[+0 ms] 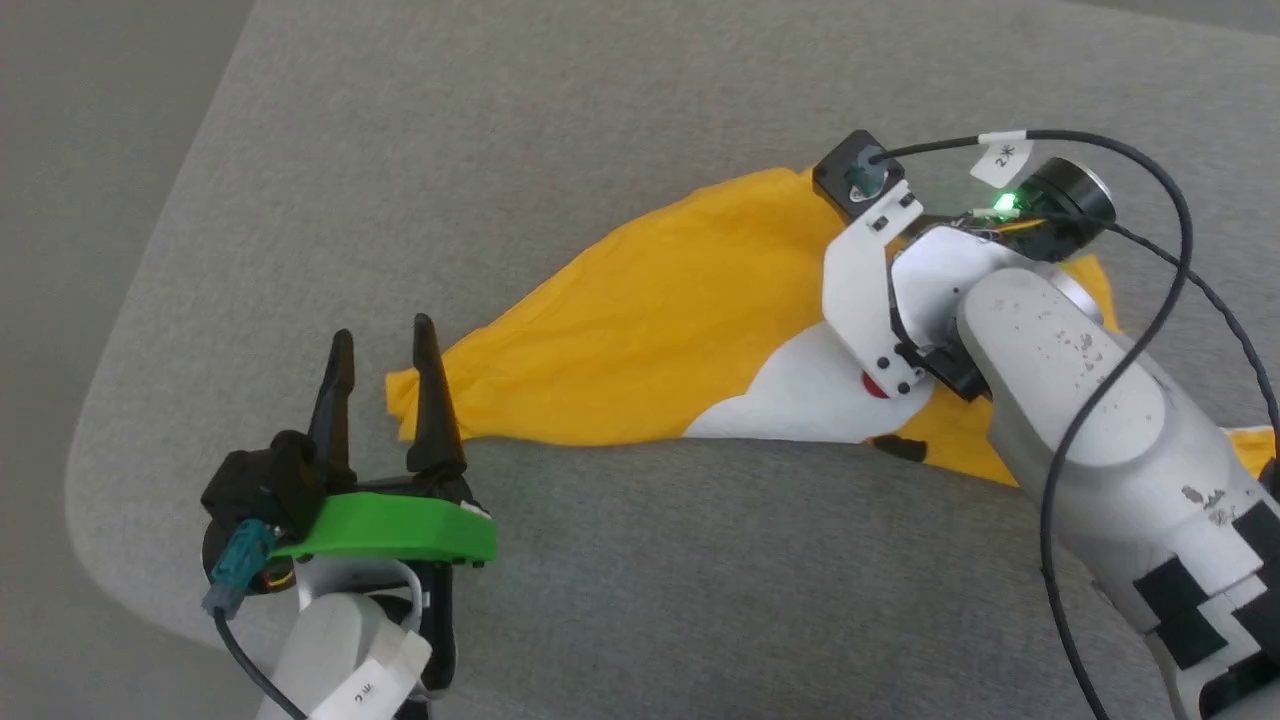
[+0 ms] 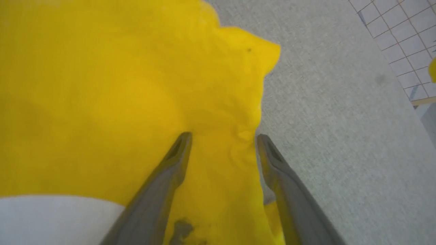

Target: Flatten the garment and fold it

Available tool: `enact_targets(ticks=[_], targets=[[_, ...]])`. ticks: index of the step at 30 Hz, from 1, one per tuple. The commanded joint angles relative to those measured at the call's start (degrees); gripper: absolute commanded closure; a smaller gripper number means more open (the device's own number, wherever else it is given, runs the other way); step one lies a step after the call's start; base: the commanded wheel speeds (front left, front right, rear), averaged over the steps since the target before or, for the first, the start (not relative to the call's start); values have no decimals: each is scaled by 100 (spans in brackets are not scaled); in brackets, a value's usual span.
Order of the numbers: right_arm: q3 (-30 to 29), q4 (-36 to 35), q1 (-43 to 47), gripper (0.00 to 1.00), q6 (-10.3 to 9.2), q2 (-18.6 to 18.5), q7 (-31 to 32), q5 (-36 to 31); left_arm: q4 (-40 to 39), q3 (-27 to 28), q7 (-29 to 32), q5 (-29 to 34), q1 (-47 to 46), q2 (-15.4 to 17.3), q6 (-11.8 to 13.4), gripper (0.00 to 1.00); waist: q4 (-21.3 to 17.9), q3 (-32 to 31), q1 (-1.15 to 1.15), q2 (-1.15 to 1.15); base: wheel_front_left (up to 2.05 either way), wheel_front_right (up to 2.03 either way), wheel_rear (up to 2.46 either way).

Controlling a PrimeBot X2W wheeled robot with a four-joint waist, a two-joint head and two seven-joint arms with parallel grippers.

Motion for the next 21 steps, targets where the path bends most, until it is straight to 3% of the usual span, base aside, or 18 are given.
enact_targets(ticks=[1,3,4,5,9,13,21], targets=[[152,120,-72,0,-9,-9,74,114,-7,-28,-25,-77,-88,-18,52,0,247,236,-1,0,0,0,0],[313,235,-117,0,-9,-40,139,275,7,-70,-25,-105,-89,-18,69,0,253,231,-1,0,0,0,0],[366,267,-146,68,-9,-56,129,357,16,-85,-25,-119,-88,-18,74,0,238,216,-1,0,0,0,0],[378,266,-173,100,-9,-65,58,418,30,-91,-26,-118,-84,-18,81,0,219,196,-1,0,0,0,0],[69,287,-277,100,-9,-79,-245,683,76,-99,-26,-94,-79,-18,60,0,87,45,-1,0,0,0,0],[-651,260,-372,100,-9,-206,-664,814,134,-59,-26,-20,-72,-19,2,0,-97,-179,-1,0,0,0,0],[-2900,202,-31,100,-9,-1095,-1041,549,224,47,-26,80,21,-19,-110,0,-529,-480,-1,0,0,0,0]])
